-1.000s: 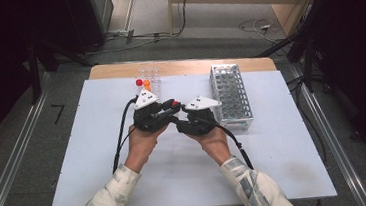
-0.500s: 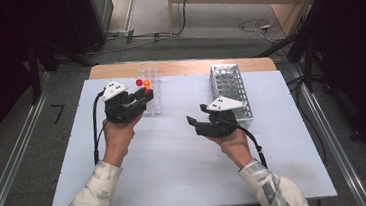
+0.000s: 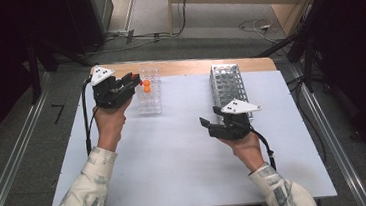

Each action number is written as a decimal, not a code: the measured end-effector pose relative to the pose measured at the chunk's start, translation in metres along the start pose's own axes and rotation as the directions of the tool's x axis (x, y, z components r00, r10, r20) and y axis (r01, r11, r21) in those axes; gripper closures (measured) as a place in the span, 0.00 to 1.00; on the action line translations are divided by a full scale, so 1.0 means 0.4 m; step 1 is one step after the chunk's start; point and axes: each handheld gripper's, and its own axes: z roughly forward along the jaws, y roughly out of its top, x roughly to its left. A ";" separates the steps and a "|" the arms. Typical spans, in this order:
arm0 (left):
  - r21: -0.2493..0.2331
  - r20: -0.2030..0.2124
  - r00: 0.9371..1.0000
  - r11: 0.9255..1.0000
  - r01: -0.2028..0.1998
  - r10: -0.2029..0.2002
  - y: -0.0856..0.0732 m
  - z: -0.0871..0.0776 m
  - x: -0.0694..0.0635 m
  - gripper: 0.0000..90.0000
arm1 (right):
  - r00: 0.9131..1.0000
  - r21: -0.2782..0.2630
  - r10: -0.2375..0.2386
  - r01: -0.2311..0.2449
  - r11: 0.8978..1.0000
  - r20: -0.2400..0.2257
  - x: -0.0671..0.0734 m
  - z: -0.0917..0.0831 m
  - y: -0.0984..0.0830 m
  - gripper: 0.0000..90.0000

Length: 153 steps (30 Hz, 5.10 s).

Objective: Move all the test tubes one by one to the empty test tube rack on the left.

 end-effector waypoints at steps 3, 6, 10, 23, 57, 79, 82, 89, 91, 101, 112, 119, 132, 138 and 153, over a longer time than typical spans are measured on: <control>-0.003 -0.013 1.000 1.000 0.013 -0.013 0.002 0.015 0.008 0.77 | 1.000 -0.009 -0.004 0.004 1.000 0.004 0.002 -0.006 0.001 0.39; -0.001 -0.016 1.000 1.000 0.021 -0.021 -0.002 0.029 0.012 0.77 | 1.000 -0.008 -0.004 0.004 1.000 0.004 0.001 -0.006 0.001 0.39; 0.012 -0.035 0.999 1.000 0.027 -0.027 -0.012 0.049 0.017 0.77 | 1.000 -0.008 -0.002 0.002 1.000 0.010 -0.002 -0.005 0.000 0.38; 0.063 -0.080 0.997 0.998 0.013 -0.008 -0.080 0.089 0.015 0.77 | 1.000 -0.012 0.005 -0.005 1.000 0.017 -0.008 -0.009 -0.001 0.37; 0.082 -0.102 0.994 0.995 0.059 -0.050 -0.132 0.038 0.009 0.39 | 0.999 -0.008 0.021 -0.021 1.000 0.048 -0.027 -0.007 -0.015 0.36; 0.130 -0.122 0.992 0.991 0.043 -0.027 -0.229 -0.089 -0.014 0.20 | 0.992 -0.017 0.043 -0.041 0.999 0.122 -0.093 -0.082 -0.070 0.36; 0.142 -0.126 0.992 0.989 0.042 -0.024 -0.243 -0.103 -0.011 0.20 | 0.990 -0.013 0.052 -0.050 0.999 0.130 -0.104 -0.091 -0.078 0.35; 0.158 -0.130 0.991 0.986 0.050 -0.029 -0.273 -0.130 -0.007 0.20 | 0.988 -0.006 0.056 -0.056 0.998 0.147 -0.117 -0.106 -0.096 0.34; 0.159 -0.132 0.991 0.986 0.050 -0.029 -0.276 -0.136 -0.004 0.20 | 0.987 -0.007 0.057 -0.057 0.998 0.150 -0.121 -0.111 -0.102 0.34; 0.150 -0.146 0.989 0.987 0.058 -0.036 -0.302 -0.175 0.005 0.19 | 0.982 -0.002 0.070 -0.071 0.997 0.178 -0.137 -0.137 -0.126 0.32; 0.149 -0.157 0.987 0.988 0.043 -0.019 -0.316 -0.204 0.008 0.18 | 0.976 -0.004 0.088 -0.089 0.996 0.201 -0.160 -0.172 -0.158 0.32; 0.154 -0.164 0.986 0.988 0.029 -0.003 -0.327 -0.219 0.012 0.18 | 0.971 -0.001 0.103 -0.105 0.994 0.214 -0.177 -0.195 -0.180 0.31; 0.183 -0.164 0.986 0.983 0.026 0.004 -0.344 -0.238 0.019 0.17 | 0.963 0.009 0.117 -0.123 0.992 0.243 -0.203 -0.231 -0.218 0.31; 0.174 -0.181 0.984 0.984 0.033 -0.001 -0.346 -0.251 0.031 0.17 | 0.959 0.001 0.127 -0.131 0.991 0.255 -0.215 -0.252 -0.232 0.31; 0.172 -0.195 0.981 0.984 0.045 -0.011 -0.352 -0.277 0.053 0.17 | 0.947 -0.008 0.145 -0.149 0.989 0.286 -0.238 -0.283 -0.258 0.31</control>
